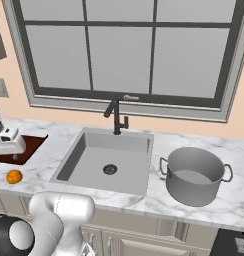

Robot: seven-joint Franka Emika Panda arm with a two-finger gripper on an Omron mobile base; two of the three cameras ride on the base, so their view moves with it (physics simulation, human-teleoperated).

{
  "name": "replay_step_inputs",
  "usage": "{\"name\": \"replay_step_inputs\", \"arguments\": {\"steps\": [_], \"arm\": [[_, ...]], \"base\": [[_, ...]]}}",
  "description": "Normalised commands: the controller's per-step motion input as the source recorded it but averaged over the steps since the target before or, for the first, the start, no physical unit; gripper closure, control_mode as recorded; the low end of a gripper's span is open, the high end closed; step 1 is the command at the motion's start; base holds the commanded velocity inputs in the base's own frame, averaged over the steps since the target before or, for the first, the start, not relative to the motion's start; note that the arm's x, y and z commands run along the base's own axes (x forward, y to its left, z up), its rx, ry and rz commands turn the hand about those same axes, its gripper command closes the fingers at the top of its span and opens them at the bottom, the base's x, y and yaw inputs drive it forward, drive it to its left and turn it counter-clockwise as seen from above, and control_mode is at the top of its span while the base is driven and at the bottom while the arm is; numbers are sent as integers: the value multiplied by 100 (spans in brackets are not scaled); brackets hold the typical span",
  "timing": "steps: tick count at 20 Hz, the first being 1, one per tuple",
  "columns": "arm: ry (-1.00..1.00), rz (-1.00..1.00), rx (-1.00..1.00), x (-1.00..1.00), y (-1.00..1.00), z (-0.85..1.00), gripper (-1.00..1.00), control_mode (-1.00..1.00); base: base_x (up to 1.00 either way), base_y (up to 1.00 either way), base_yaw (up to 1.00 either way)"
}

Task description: Pick up all produce items and place them in the sink. Turn on the sink faucet to wash them. Then turn the sink off and put them in the tray.

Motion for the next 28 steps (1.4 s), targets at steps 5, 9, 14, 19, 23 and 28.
{"name": "replay_step_inputs", "arguments": {"steps": [5, 9, 14, 19, 23, 28], "arm": [[1, 0, 0, 0, 13, -31, -100, -100], [0, 0, 0, 0, 2, -20, -100, -100], [0, 0, 0, 13, 3, -19, -100, -100], [0, 0, 0, 19, 10, -27, -100, -100], [1, 0, 0, 28, 24, -27, -100, -100], [1, 0, 0, 24, 18, -27, -100, -100]], "base": [[0, 0, 0], [0, 0, 0], [0, 0, 0], [0, 0, 0], [0, 0, 0], [0, 0, 0]]}}
